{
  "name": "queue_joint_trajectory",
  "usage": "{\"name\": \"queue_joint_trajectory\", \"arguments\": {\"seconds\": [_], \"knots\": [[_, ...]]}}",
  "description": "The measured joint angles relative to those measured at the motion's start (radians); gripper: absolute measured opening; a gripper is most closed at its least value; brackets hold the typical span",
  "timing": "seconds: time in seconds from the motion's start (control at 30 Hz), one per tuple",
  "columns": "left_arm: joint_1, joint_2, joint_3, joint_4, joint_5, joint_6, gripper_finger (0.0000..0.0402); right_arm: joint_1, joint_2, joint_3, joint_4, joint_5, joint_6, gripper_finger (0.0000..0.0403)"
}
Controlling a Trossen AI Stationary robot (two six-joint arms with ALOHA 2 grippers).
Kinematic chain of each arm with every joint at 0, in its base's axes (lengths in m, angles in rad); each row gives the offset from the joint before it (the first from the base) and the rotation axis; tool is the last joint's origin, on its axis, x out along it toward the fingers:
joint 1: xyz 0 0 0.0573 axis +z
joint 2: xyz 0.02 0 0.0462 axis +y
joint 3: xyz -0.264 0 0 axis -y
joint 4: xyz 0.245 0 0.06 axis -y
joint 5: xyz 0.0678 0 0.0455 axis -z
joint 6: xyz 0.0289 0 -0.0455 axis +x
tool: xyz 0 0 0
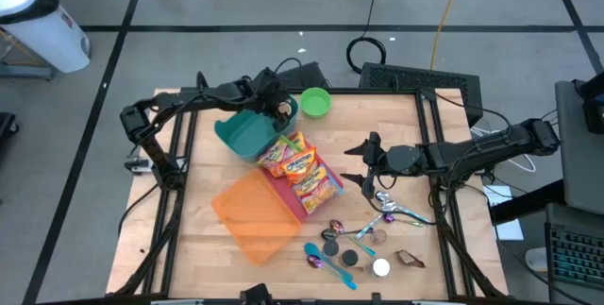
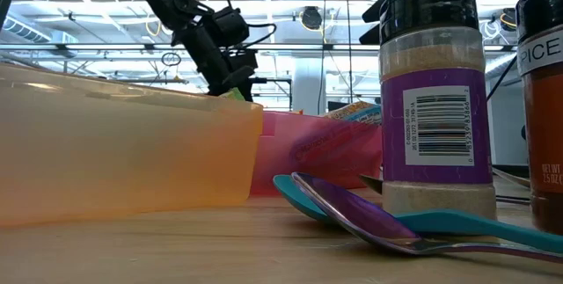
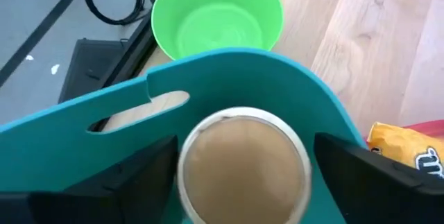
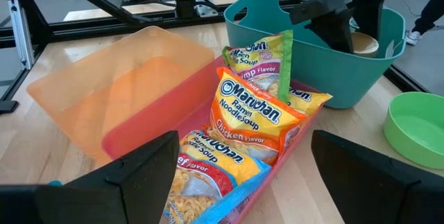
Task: Pick & Place Food Item
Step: Put the gold seasoning bottle into the green bin, then put the orange seasoning pack into the green bin
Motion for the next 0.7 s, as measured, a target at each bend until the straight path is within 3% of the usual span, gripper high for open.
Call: {"name": "queue_joint_trajectory", "arguments": {"seconds": [0.3,0.5,0.7], "knots": [[0.003,-0.132,0.071,-0.124,-0.013,0.056,0.029,0.0,-0.009,0.0,-0.011,0.0,0.0,0.0322],[0.008,-0.285,0.08,-0.105,-0.055,0.051,0.0317,0.0,-0.032,0.0,-0.021,0.0,-0.007,0.0322],[0.028,-0.281,0.081,-0.096,0.003,0.01,0.0341,0.002,-0.036,0.0,-0.024,0.0,-0.004,0.0322]]}}
